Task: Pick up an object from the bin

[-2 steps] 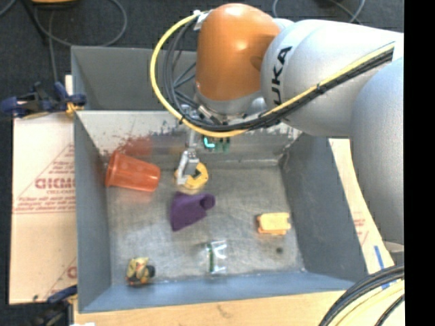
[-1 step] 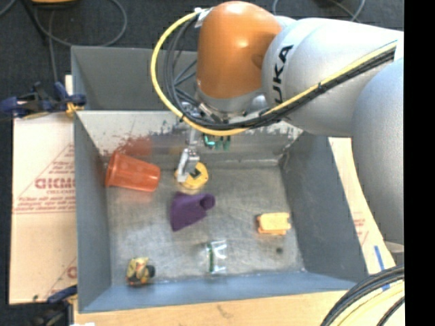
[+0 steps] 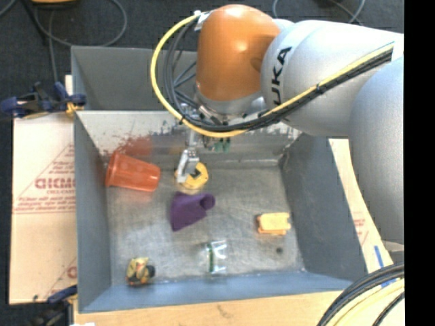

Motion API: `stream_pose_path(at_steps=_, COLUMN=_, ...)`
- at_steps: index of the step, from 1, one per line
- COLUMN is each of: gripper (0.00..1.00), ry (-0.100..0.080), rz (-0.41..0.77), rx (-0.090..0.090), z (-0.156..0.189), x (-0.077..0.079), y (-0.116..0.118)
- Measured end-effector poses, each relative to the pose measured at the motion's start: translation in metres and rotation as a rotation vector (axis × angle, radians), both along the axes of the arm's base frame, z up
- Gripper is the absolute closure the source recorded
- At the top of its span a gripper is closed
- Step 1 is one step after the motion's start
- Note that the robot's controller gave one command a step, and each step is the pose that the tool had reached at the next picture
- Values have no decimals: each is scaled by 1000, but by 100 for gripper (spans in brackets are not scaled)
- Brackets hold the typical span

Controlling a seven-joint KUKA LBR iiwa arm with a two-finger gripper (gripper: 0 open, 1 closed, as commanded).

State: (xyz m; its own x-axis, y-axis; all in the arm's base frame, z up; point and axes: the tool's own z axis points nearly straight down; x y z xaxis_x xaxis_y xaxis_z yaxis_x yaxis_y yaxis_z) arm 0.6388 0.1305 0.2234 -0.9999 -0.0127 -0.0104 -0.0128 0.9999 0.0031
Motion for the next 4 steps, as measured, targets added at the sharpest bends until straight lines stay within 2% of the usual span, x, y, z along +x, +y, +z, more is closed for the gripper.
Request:
stream_pose_path(at_steps=1, gripper=0, ry=4, rz=256, rx=-5, z=-51, x=-5, y=-14)
stream_pose_path(at_steps=2, gripper=100, ry=3, rz=395, rx=-3, z=-141, x=-13, y=-23)
stream_pose_path(at_steps=3, gripper=100, ry=3, rz=394, rx=-3, z=-141, x=-13, y=-23)
stream_pose_path(at_steps=4, gripper=100, ry=6, rz=358, rx=-6, z=49, x=-20, y=-34)
